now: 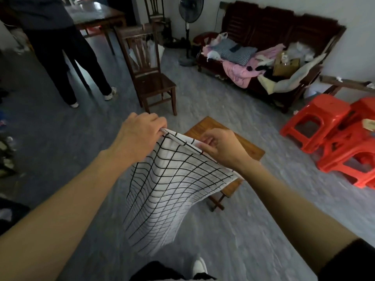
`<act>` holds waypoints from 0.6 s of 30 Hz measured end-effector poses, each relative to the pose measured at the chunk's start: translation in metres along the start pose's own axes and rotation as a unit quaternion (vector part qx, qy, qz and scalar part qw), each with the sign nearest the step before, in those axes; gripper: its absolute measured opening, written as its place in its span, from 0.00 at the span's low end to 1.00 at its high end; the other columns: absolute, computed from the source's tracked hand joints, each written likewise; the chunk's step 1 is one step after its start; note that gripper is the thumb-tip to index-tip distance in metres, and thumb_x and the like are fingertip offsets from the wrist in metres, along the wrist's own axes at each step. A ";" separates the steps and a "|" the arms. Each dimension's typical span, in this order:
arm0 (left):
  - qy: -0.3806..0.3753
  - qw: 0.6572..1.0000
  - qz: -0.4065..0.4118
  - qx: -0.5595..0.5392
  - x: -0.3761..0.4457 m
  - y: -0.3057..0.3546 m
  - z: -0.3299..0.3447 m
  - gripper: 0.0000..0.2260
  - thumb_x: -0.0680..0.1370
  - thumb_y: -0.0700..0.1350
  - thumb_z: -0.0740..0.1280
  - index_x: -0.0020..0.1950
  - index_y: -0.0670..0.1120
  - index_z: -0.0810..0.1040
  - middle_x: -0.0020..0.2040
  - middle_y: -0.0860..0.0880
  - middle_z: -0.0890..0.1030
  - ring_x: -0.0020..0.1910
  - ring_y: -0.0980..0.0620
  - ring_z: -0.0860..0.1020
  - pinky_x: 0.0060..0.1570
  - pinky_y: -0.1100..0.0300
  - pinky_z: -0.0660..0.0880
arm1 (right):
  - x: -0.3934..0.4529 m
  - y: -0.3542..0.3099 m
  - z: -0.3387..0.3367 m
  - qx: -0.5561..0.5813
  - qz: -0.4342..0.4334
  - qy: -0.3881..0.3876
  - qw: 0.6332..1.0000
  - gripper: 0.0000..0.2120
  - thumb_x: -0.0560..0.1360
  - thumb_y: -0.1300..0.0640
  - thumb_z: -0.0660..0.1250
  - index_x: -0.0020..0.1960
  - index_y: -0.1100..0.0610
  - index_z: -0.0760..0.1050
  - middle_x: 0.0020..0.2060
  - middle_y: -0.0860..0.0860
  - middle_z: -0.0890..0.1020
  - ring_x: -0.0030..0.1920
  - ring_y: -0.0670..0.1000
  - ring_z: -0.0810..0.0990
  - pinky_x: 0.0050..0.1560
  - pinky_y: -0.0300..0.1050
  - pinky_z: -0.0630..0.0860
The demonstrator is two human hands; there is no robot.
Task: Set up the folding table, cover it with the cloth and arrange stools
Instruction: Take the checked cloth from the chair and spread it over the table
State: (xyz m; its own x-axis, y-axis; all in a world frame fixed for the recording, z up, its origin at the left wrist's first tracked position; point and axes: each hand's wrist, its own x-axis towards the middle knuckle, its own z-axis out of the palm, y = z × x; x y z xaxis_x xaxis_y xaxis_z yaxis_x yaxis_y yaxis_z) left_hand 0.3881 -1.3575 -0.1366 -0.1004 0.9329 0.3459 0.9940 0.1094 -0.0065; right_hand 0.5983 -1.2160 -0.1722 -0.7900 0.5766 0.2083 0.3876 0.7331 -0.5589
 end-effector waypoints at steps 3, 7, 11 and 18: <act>-0.014 1.000 0.006 -0.018 0.026 -0.025 0.015 0.03 0.79 0.47 0.62 0.49 0.50 0.75 0.42 0.53 0.77 0.43 0.49 0.76 0.47 0.48 0.71 | 0.045 -0.003 0.015 -0.009 -0.015 -0.007 1.000 0.09 0.74 0.48 0.72 0.49 0.53 0.82 0.40 0.45 0.81 0.40 0.43 0.78 0.43 0.48 0.79; -0.016 0.999 0.026 -0.030 0.063 -0.067 0.039 0.02 0.79 0.45 0.63 0.51 0.50 0.75 0.45 0.52 0.78 0.46 0.48 0.77 0.48 0.49 0.70 | 0.115 -0.019 0.047 -0.011 -0.030 -0.003 0.999 0.07 0.74 0.52 0.70 0.50 0.52 0.81 0.41 0.46 0.82 0.41 0.45 0.79 0.44 0.49 0.78; -0.005 0.997 0.046 -0.060 0.097 -0.130 0.054 0.05 0.78 0.43 0.64 0.53 0.50 0.75 0.48 0.51 0.79 0.50 0.47 0.77 0.51 0.48 0.70 | 0.185 -0.042 0.074 -0.004 -0.022 0.017 1.000 0.06 0.76 0.53 0.67 0.42 0.52 0.78 0.31 0.44 0.78 0.34 0.44 0.75 0.37 0.42 0.73; 0.071 0.988 0.083 -0.107 0.154 -0.231 0.070 0.08 0.72 0.44 0.66 0.50 0.47 0.78 0.49 0.49 0.80 0.52 0.44 0.75 0.47 0.50 0.69 | 0.286 -0.057 0.103 -0.006 -0.011 0.066 0.998 0.07 0.75 0.59 0.69 0.39 0.57 0.79 0.28 0.43 0.73 0.30 0.43 0.71 0.34 0.42 0.66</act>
State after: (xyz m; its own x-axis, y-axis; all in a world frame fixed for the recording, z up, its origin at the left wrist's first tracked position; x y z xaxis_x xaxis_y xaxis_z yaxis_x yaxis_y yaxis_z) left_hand 0.1398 -1.2155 -0.1474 0.0575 0.8724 0.4855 0.9842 -0.1312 0.1191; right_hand 0.3016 -1.1304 -0.1632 -0.7286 0.6030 0.3248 0.3780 0.7495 -0.5435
